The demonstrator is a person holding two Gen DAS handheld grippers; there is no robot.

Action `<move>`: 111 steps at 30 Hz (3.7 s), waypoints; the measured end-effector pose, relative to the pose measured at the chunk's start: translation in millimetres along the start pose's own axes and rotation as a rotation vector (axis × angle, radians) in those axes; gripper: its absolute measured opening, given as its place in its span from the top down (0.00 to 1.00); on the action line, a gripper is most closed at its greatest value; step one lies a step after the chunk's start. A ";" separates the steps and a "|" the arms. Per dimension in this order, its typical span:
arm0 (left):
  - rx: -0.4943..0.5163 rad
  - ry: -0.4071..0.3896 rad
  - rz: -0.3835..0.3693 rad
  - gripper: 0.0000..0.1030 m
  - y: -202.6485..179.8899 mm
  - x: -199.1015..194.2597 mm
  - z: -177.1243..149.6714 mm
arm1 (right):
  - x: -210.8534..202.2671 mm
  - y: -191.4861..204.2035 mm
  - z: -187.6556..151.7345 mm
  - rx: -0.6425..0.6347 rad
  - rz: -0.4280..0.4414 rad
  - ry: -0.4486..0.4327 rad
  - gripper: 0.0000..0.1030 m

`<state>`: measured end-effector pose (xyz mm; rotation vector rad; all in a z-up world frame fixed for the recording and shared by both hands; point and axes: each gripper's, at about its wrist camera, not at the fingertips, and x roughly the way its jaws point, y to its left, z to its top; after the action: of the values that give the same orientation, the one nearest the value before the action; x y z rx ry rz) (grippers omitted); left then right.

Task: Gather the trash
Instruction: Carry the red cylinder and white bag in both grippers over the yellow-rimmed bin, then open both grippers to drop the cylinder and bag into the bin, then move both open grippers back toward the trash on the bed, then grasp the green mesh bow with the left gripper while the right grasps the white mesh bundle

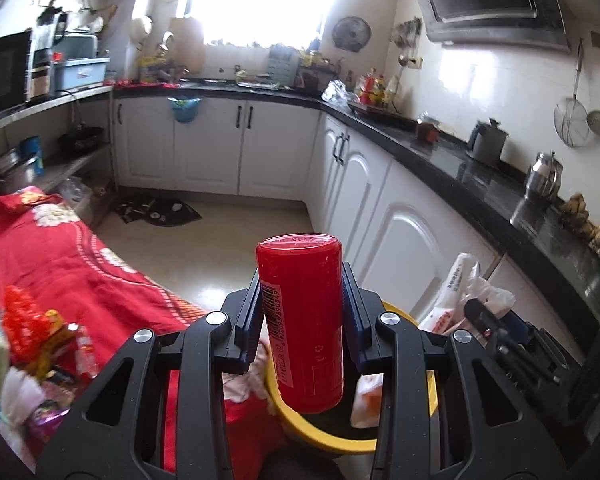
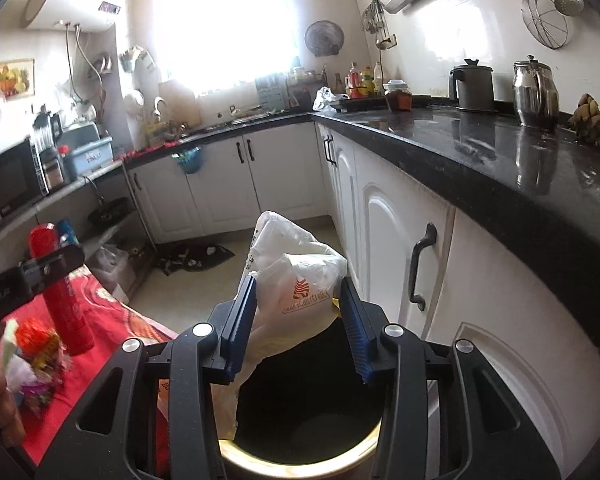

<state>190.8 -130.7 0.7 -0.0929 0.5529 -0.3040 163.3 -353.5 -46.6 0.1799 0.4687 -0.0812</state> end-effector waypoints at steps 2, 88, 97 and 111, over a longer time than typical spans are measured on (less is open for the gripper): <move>-0.004 0.024 -0.023 0.73 -3.1 14.7 -2.5 | 8.2 -4.8 -5.6 0.009 -0.005 0.017 0.60; -0.304 -0.006 0.476 0.10 259.8 -135.2 -40.7 | -63.3 240.0 -40.7 -0.284 0.562 0.166 0.10; -0.454 0.074 0.436 0.10 313.0 -126.2 -49.8 | -54.3 281.3 -68.4 -0.314 0.680 0.305 0.10; -0.736 0.221 0.189 0.11 358.6 -84.6 -56.1 | -34.8 333.3 -107.5 -0.350 0.777 0.478 0.26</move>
<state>185.6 236.2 -64.6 -0.7206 0.8673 0.0886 124.6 -4.8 -73.9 0.0249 0.8491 0.8164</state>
